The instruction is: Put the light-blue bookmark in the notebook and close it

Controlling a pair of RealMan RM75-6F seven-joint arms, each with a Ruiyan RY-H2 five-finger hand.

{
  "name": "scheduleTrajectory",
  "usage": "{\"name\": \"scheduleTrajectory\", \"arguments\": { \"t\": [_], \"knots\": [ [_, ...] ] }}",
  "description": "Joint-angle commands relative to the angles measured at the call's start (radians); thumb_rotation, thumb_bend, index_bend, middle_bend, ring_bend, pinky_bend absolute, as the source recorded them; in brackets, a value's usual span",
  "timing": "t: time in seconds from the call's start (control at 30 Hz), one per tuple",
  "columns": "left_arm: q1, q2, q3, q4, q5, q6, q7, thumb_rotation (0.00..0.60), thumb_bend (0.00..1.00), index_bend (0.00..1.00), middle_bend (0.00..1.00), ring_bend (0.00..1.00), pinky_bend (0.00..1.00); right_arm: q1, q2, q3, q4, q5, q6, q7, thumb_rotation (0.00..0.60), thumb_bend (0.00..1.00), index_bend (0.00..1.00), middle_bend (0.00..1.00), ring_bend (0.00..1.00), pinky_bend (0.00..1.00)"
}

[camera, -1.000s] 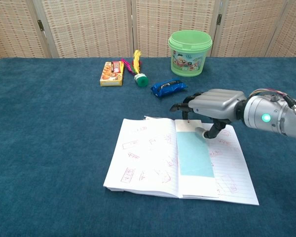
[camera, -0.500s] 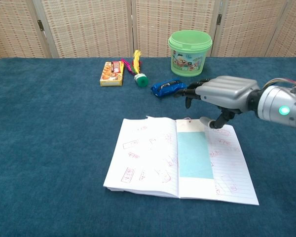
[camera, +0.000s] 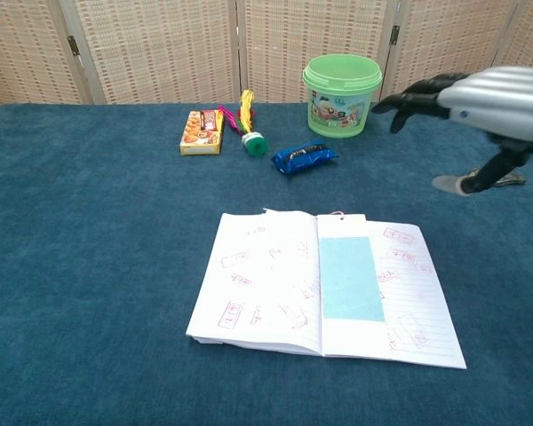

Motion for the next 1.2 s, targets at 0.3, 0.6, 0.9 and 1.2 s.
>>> {"name": "scheduleTrajectory", "arguments": {
  "t": [0.3,0.6,0.9,1.2],
  "knots": [
    [-0.185,-0.100,0.029,0.176,0.243,-0.048,-0.074,0.600,0.26,0.24,0.10,0.07,0.16,-0.267,0.189,-0.112,-0.084,-0.130,0.307,0.051,0.600,0.26,0.00,0.20,0.00,0.00],
    [-0.305,-0.226,0.047,0.282,0.357,-0.064,-0.057,0.600,0.26,0.27,0.12,0.09,0.16,-0.397,0.177,-0.134,-0.021,-0.189,0.443,0.130,0.600,0.23,0.00,0.20,0.00,0.00],
    [-0.387,-0.335,0.080,0.396,0.399,-0.108,-0.014,0.600,0.22,0.26,0.12,0.09,0.16,-0.461,0.179,-0.136,-0.007,-0.217,0.473,0.145,0.600,0.19,0.00,0.20,0.00,0.00],
    [-0.408,-0.421,0.126,0.473,0.394,-0.143,0.047,0.600,0.22,0.24,0.12,0.09,0.16,-0.473,0.174,-0.116,-0.001,-0.221,0.446,0.156,0.600,0.19,0.00,0.20,0.00,0.00]
  ]
}}
